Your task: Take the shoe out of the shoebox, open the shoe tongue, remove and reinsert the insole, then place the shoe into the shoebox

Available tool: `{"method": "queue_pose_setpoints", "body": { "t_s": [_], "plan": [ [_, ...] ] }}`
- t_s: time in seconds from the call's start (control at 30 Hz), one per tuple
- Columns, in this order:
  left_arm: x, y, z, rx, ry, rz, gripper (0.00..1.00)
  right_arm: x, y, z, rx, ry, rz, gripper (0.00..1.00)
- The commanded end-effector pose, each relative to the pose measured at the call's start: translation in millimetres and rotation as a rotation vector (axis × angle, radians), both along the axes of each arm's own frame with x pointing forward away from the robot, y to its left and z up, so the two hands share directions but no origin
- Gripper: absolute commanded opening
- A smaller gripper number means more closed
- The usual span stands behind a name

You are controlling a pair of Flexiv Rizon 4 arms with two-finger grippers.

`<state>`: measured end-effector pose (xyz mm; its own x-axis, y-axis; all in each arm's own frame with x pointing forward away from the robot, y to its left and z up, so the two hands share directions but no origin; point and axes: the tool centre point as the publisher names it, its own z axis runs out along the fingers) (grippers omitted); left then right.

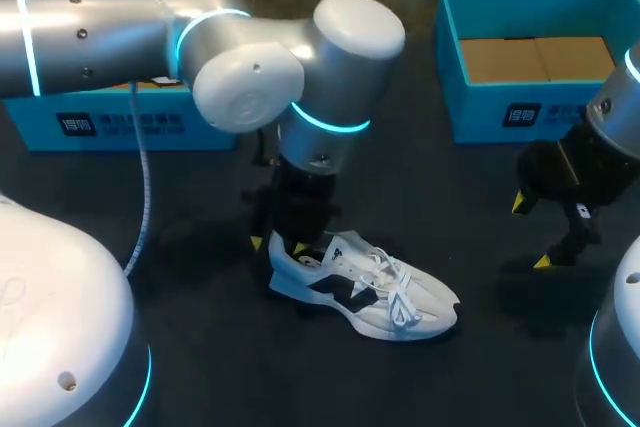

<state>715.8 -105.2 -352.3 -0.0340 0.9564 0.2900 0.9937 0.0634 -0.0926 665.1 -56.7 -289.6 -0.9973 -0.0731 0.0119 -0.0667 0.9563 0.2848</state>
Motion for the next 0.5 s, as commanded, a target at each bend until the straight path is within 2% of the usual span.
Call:
{"method": "queue_pose_setpoints", "body": {
  "t_s": [0.03,0.17,0.37,0.4,0.43,0.47,0.5],
  "plan": [
    [-3.4,19.8,34.4,-0.060,-0.007,-0.003,1.00,-0.5,0.0,-0.5,-0.002,-0.001,0.000,1.00],
    [-7.2,31.6,65.6,-0.126,0.022,0.019,1.00,-0.5,0.0,-0.5,-0.002,-0.001,0.000,1.00],
    [-17.1,57.5,108.1,-0.226,0.077,0.149,1.00,-0.5,0.0,-0.5,-0.002,-0.001,0.000,1.00],
    [-19.8,60.6,113.3,-0.233,0.110,0.181,1.00,-0.5,0.0,-0.5,-0.002,-0.001,0.000,1.00],
    [-22.3,64.0,119.0,-0.246,0.225,0.162,1.00,-0.5,0.0,-0.5,-0.002,-0.001,0.000,1.00],
    [-23.9,64.9,122.2,-0.238,0.242,0.222,1.00,-0.5,0.0,-0.5,-0.002,-0.001,0.000,1.00],
    [-26.2,64.5,124.5,-0.227,0.275,0.205,1.00,-0.5,0.0,-0.5,-0.002,-0.001,0.000,1.00]
  ]
}}
